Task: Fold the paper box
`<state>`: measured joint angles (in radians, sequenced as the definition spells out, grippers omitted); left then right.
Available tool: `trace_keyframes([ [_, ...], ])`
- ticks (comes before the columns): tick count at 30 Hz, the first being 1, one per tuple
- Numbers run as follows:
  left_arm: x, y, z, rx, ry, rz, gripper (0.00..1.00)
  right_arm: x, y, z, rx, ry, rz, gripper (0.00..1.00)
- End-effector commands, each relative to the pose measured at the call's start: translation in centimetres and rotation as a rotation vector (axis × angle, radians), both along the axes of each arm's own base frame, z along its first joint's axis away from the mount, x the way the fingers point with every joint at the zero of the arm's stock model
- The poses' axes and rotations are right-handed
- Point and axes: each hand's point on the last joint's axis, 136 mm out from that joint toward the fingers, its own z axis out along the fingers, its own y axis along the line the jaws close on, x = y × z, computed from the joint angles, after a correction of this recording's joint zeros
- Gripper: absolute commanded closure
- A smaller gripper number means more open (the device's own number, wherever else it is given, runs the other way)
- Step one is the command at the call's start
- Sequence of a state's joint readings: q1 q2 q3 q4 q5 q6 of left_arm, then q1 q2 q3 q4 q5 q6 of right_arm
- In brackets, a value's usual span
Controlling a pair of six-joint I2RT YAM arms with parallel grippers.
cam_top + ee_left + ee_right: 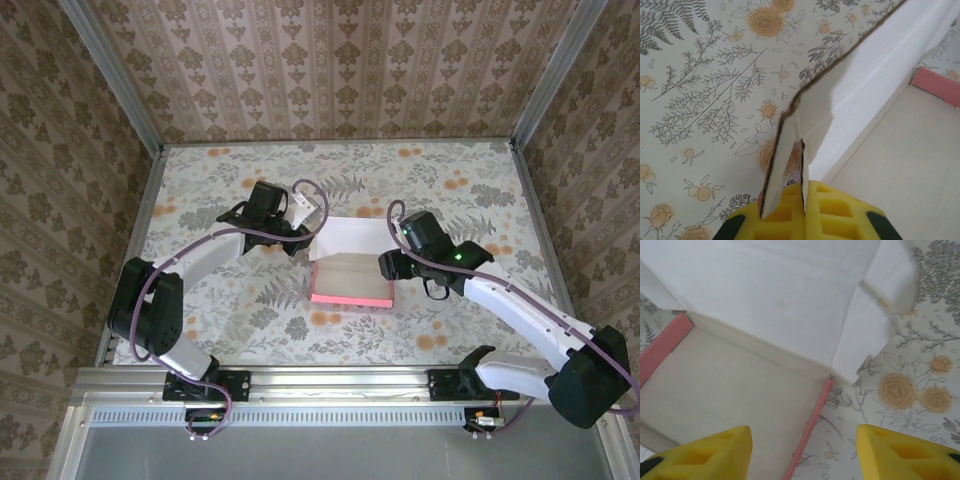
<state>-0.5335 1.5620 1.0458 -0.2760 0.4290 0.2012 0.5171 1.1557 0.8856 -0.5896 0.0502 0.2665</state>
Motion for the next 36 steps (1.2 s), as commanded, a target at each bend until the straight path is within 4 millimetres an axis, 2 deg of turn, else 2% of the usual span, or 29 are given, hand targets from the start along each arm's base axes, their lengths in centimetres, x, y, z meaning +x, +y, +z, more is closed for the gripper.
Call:
trace_keyframes([
  [1,-0.6,0.3,-0.2,0.009,0.004,0.004,1.0,1.5,-0.6,1.2,-0.009,-0.037,-0.003,0.4],
  [6,-0.5,0.0,0.1,-0.002,-0.019,-0.022,1.0,2.2,-1.0,1.4,0.023,-0.015,0.06,0.38],
  [14,0.0,-0.3,0.3,-0.009,-0.024,-0.031,1.0,3.8,-0.8,0.4,0.023,-0.001,0.094,0.38],
  [19,-0.2,-0.3,0.4,-0.011,-0.02,-0.038,1.0,4.6,-0.6,0.6,0.017,0.01,0.133,0.45],
  [29,0.3,-0.2,0.4,-0.006,-0.025,-0.017,1.0,4.4,0.0,-1.0,0.038,0.055,0.152,0.62],
  [36,0.4,-0.1,0.4,0.001,-0.023,-0.005,1.0,3.7,-0.4,-2.1,0.031,0.09,0.134,0.62],
])
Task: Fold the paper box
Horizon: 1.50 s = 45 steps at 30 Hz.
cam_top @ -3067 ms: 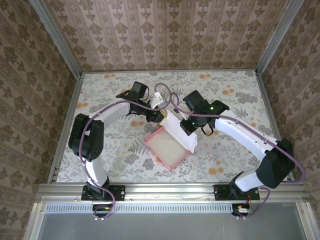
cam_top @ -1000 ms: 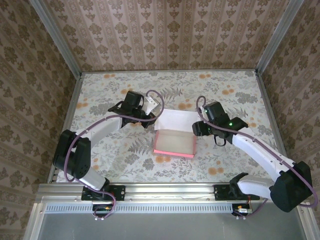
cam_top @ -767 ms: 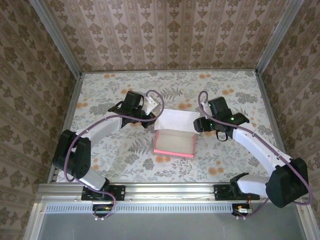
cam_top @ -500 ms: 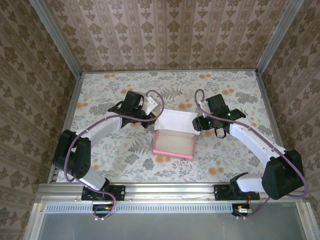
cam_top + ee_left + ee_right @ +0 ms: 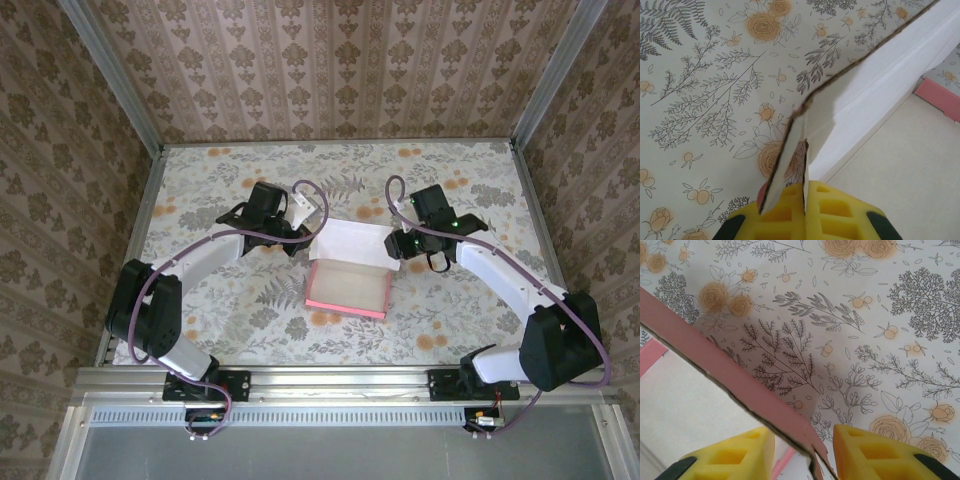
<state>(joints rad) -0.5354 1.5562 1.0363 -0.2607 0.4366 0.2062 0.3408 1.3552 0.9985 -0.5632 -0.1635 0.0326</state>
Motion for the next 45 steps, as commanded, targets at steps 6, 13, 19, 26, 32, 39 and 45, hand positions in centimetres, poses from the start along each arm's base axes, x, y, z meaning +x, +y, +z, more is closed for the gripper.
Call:
trace_keyframes([
  [6,0.6,0.2,0.3,0.013,-0.013,0.016,1.0,-0.9,-0.5,-2.0,-0.033,0.063,-0.023,0.62],
  [13,0.5,0.2,0.3,0.018,-0.015,0.012,1.0,-0.8,-0.6,-2.0,-0.038,0.046,-0.031,0.67],
  [19,0.6,0.0,0.5,0.014,-0.016,0.009,1.0,-0.6,0.0,-1.6,-0.015,0.029,-0.016,0.75],
  [26,1.2,-0.8,1.2,-0.01,-0.004,0.083,1.0,-0.2,0.1,-1.0,-0.016,-0.024,-0.048,0.92],
  [32,1.7,-1.7,2.1,-0.036,-0.029,0.198,1.0,0.1,-0.2,-0.7,-0.076,-0.073,-0.133,0.97],
  [39,3.0,-1.9,2.8,-0.117,-0.039,0.374,1.0,1.6,0.2,1.1,-0.091,-0.168,-0.288,0.98],
  [45,3.5,-2.2,3.1,-0.187,-0.049,0.434,1.0,2.7,0.4,2.6,-0.065,-0.233,-0.377,0.98],
])
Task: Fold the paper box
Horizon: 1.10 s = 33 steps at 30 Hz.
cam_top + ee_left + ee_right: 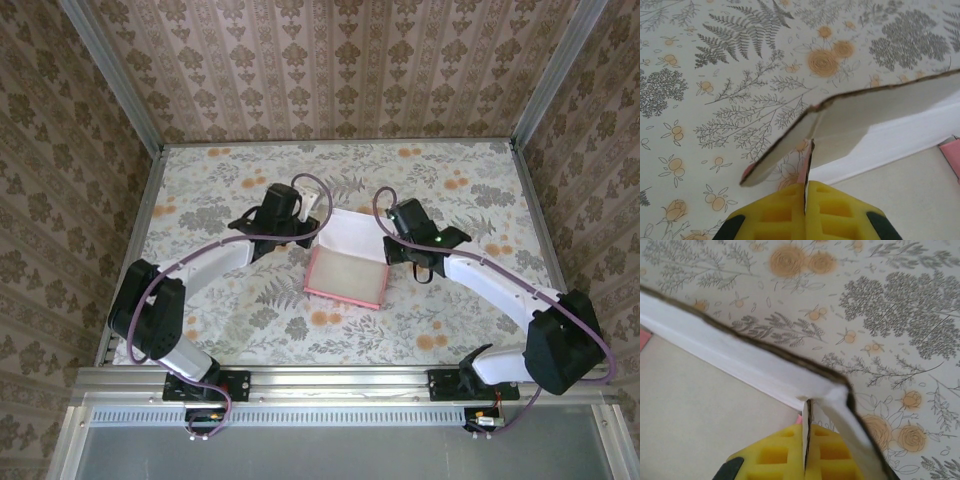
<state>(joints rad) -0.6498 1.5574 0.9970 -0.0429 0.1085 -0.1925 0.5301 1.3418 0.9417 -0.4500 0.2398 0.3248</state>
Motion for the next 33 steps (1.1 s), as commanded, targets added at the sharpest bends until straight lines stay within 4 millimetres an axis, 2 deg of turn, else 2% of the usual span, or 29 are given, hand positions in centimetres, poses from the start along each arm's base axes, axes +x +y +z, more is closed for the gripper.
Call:
trace_keyframes([
  [1,0.5,-0.8,2.0,-0.113,-0.037,0.055,1.0,1.9,0.3,2.7,0.044,-0.111,-0.097,0.98],
  [11,-0.5,-1.0,2.1,-0.219,-0.015,0.073,1.0,2.4,0.9,2.0,0.088,-0.149,-0.168,1.0],
  [17,-1.5,-1.4,1.6,-0.219,-0.016,0.056,1.0,2.2,0.9,1.4,0.098,-0.16,-0.184,1.0],
  [21,-2.2,-1.7,0.7,-0.231,-0.004,0.053,1.0,1.9,0.7,0.3,0.104,-0.15,-0.19,1.0],
  [33,-4.0,-2.5,-0.3,-0.261,-0.008,0.061,1.0,0.0,0.2,-1.6,0.147,-0.16,-0.204,1.0],
])
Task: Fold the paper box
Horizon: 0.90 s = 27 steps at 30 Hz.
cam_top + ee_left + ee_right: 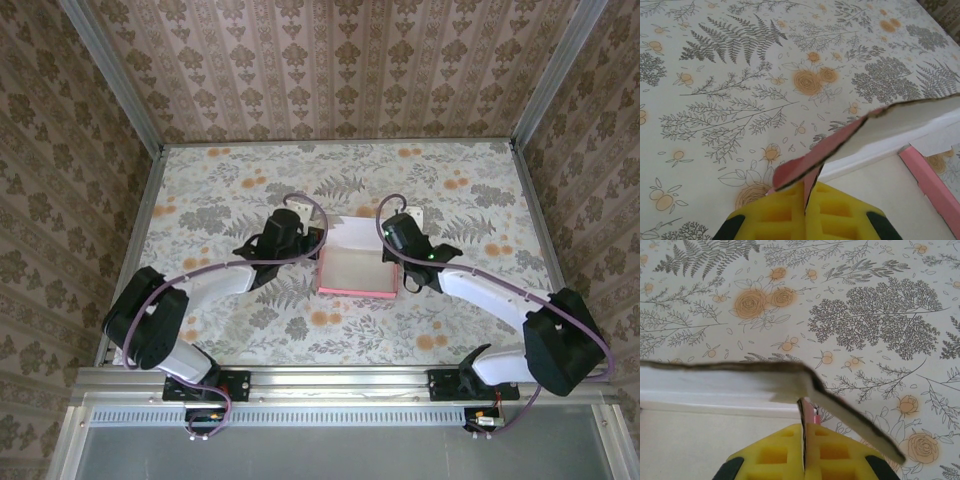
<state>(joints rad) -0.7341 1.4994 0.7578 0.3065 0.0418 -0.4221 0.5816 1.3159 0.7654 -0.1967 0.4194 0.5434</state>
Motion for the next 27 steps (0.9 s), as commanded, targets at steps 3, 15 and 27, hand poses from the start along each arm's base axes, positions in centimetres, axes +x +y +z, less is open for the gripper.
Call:
trace_keyframes([
  [3,-2.0,-1.0,0.1,-0.042,0.004,-0.039,1.0,-1.0,1.5,-0.2,0.062,-0.027,0.037,1.0],
  [15,-4.3,-1.0,-1.1,-0.06,-0.006,-0.053,1.0,-2.9,1.3,-1.2,0.076,-0.054,0.036,1.0],
  [27,-8.1,-1.4,-3.5,0.0,-0.091,-0.119,1.0,-4.8,1.0,-2.5,0.09,-0.08,0.038,0.97],
])
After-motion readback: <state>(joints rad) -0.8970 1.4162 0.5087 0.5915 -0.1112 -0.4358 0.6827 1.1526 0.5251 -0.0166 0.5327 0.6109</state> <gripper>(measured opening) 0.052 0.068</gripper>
